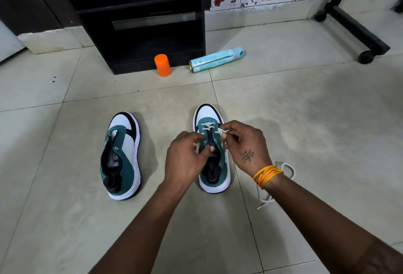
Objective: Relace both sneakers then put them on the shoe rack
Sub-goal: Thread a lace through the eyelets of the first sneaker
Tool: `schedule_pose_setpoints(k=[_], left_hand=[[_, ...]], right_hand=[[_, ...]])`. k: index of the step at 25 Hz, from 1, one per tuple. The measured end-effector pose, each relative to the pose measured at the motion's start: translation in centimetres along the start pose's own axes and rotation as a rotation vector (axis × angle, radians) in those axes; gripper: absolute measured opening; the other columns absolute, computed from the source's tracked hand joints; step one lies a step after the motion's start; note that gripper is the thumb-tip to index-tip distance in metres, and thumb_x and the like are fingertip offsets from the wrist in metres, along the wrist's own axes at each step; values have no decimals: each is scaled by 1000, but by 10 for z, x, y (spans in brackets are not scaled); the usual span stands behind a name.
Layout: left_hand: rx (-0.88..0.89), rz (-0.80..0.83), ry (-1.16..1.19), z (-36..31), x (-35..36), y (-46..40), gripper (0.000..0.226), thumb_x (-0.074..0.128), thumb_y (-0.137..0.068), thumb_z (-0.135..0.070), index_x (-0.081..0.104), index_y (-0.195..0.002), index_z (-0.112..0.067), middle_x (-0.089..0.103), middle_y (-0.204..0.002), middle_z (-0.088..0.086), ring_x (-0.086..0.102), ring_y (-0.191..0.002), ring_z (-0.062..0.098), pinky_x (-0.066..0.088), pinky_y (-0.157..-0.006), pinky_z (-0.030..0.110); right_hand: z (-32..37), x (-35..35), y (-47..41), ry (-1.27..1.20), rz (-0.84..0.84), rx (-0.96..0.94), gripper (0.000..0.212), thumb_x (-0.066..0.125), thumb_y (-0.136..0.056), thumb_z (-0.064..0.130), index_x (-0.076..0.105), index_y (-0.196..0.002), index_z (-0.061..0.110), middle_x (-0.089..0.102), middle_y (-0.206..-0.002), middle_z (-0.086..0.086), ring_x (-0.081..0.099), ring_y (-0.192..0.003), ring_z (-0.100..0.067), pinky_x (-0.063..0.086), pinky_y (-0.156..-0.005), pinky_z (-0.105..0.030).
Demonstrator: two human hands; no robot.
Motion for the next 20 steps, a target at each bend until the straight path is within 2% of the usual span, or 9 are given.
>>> schedule_pose_setpoints(k=[3, 6, 11, 13, 17, 20], left_hand=[[-20, 1, -52, 4, 7, 1, 35, 82, -83, -40, 76, -115, -26, 73, -109, -4, 70, -87, 17, 57, -80, 35], [-23, -38, -47, 2, 8, 0, 19, 74, -89, -33, 77, -107, -25, 73, -100, -6, 69, -82, 15, 58, -78, 38], [-303, -10, 218, 22, 7, -3, 14, 67, -94, -32, 79, -102, -31, 76, -94, -17, 70, -87, 6, 56, -88, 34], [-366, 28, 322, 29, 12, -4, 21, 64, -90, -42, 80, -102, -35, 77, -91, -17, 72, -87, 9, 60, -87, 40], [-402, 74, 423, 37, 21, -3, 28, 61, -83, -48, 79, -102, -39, 78, -95, -17, 74, -93, 10, 62, -88, 49], [-374, 81, 440, 34, 19, -3, 20, 65, -90, -40, 80, -103, -36, 78, -94, -17, 74, -92, 8, 62, -88, 48]], right_hand=[[-1, 7, -8, 12, 38, -1, 8, 69, -89, 19, 66, -91, 26, 72, -72, 10, 70, -69, -10, 57, -74, -36], [7, 13, -10, 50, 41, -53, 10, 73, -86, 14, 74, -85, 23, 74, -78, 11, 69, -73, -6, 57, -76, -32], [15, 24, -19, 181, 94, -97, 9, 72, -82, 19, 80, -84, 24, 77, -84, 7, 71, -80, -14, 57, -77, -31], [22, 28, -25, 271, 131, -134, 10, 69, -80, 20, 79, -81, 23, 76, -83, 4, 70, -81, -20, 56, -73, -35], [28, 37, -26, 369, 167, -159, 9, 69, -80, 22, 78, -81, 23, 70, -84, 1, 66, -82, -25, 53, -68, -36], [27, 39, -24, 358, 137, -165, 7, 70, -80, 22, 76, -80, 23, 66, -84, 1, 64, -80, -25, 50, -64, -34]])
Point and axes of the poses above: each hand's wrist, its own y-axis away from the middle knuckle, its own x-axis out of the palm, z = x × y, the point moved 7 cm from there along -y, towards the middle knuckle
